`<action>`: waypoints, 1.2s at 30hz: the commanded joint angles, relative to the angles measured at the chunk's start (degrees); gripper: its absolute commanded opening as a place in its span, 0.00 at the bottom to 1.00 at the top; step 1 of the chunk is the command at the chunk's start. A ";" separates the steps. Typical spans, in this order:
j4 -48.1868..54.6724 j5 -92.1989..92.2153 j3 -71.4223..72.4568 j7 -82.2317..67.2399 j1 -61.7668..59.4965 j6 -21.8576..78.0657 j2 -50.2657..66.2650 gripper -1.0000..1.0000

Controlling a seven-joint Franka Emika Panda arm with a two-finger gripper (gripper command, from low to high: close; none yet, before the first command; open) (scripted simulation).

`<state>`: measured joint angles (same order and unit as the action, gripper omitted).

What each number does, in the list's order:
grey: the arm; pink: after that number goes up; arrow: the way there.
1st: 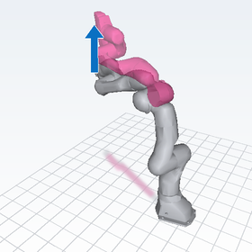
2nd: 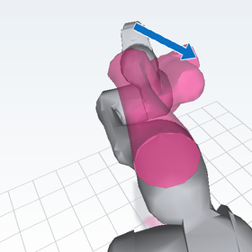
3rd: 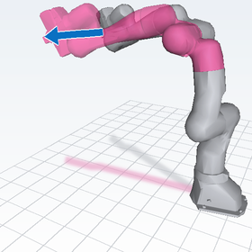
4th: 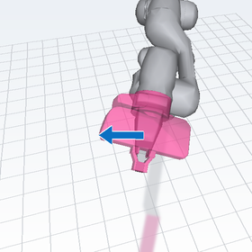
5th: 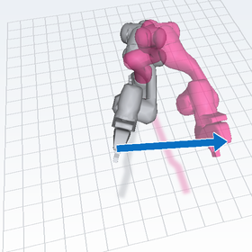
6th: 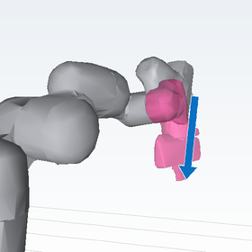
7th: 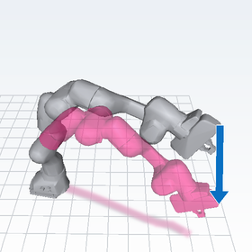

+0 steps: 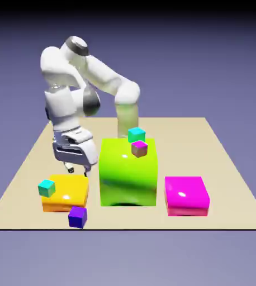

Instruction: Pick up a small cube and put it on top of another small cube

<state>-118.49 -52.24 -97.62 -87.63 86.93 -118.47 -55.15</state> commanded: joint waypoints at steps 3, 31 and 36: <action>2.44 -3.00 -5.61 -7.48 4.96 3.19 -1.29 0.50; -6.08 6.12 12.66 -18.41 -6.23 13.72 -1.60 0.00; -10.82 11.42 23.05 -18.38 -13.47 16.00 -0.98 0.00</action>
<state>-129.31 -40.95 -74.58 -105.98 73.47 -102.43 -56.13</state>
